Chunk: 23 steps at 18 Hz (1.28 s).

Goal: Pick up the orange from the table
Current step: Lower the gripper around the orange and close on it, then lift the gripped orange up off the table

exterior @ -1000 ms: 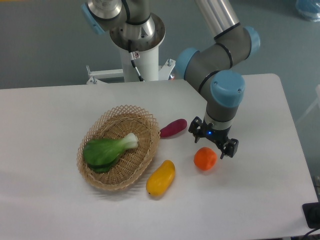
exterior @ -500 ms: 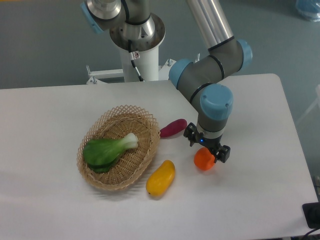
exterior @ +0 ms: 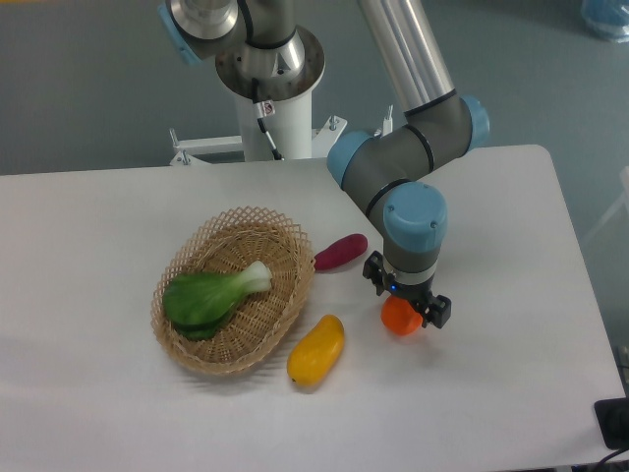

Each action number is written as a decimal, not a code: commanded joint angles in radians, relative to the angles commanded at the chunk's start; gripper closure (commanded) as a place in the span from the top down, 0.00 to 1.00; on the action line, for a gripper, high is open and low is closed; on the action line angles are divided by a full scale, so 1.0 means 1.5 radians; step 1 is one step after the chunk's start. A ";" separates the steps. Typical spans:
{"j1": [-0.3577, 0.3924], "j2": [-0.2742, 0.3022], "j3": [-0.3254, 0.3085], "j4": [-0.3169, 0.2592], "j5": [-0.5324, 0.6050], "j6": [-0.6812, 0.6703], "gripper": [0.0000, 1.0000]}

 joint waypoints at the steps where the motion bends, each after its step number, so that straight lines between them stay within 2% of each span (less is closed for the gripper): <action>1: 0.000 0.001 0.001 -0.001 0.000 -0.001 0.65; 3: 0.000 0.001 0.002 -0.001 0.000 -0.001 0.58; 11: 0.000 0.003 0.003 -0.002 0.000 0.000 0.56; 15: 0.006 0.040 0.054 -0.024 -0.036 -0.001 0.56; 17: 0.011 0.054 0.090 -0.062 -0.065 -0.003 0.56; 19: 0.014 0.059 0.140 -0.145 -0.080 -0.011 0.56; 20: 0.014 0.059 0.179 -0.204 -0.080 -0.011 0.56; 23: 0.011 0.068 0.240 -0.289 -0.082 -0.003 0.56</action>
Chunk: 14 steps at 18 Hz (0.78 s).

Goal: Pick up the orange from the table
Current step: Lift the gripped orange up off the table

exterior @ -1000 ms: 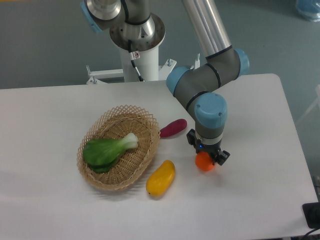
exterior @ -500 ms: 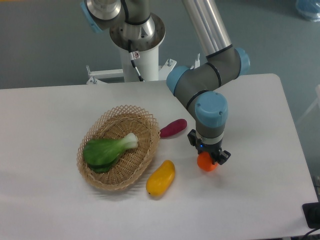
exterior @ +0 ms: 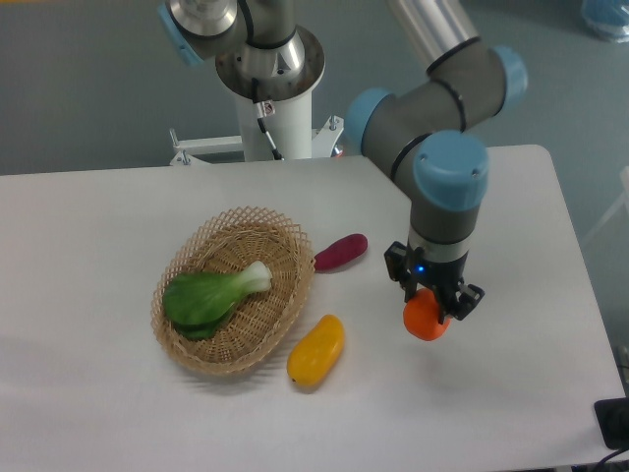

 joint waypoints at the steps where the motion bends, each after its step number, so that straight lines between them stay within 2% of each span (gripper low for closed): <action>1: -0.003 0.007 0.016 -0.029 -0.004 0.008 0.56; 5: -0.007 0.043 0.021 -0.043 -0.039 0.059 0.56; 8: -0.005 0.050 0.017 -0.075 -0.039 0.060 0.56; 14: -0.001 0.058 0.016 -0.075 -0.040 0.060 0.56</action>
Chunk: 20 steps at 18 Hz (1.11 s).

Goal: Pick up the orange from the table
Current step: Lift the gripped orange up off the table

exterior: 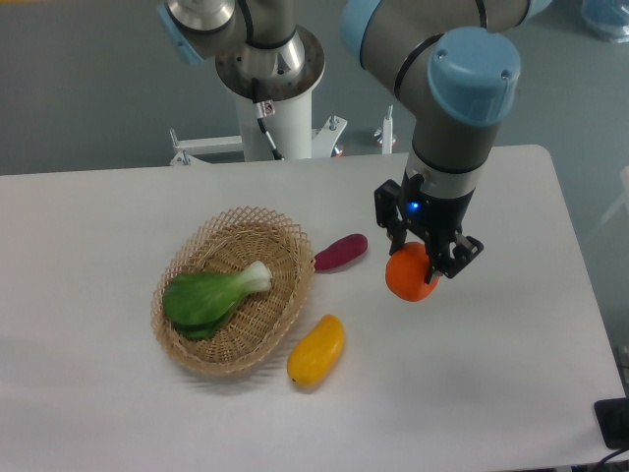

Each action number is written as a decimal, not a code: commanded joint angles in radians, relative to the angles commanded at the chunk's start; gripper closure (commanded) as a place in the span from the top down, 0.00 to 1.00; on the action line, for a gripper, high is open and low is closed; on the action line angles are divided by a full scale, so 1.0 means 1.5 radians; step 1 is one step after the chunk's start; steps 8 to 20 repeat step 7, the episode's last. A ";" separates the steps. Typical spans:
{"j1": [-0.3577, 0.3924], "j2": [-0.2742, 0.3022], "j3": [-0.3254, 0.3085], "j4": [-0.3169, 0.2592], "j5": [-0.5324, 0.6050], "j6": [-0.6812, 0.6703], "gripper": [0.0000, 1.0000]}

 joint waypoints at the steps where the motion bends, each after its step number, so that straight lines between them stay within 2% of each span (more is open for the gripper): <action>1: 0.000 0.000 0.000 0.000 -0.001 0.000 0.56; 20: 0.000 0.001 -0.004 0.001 -0.001 0.000 0.56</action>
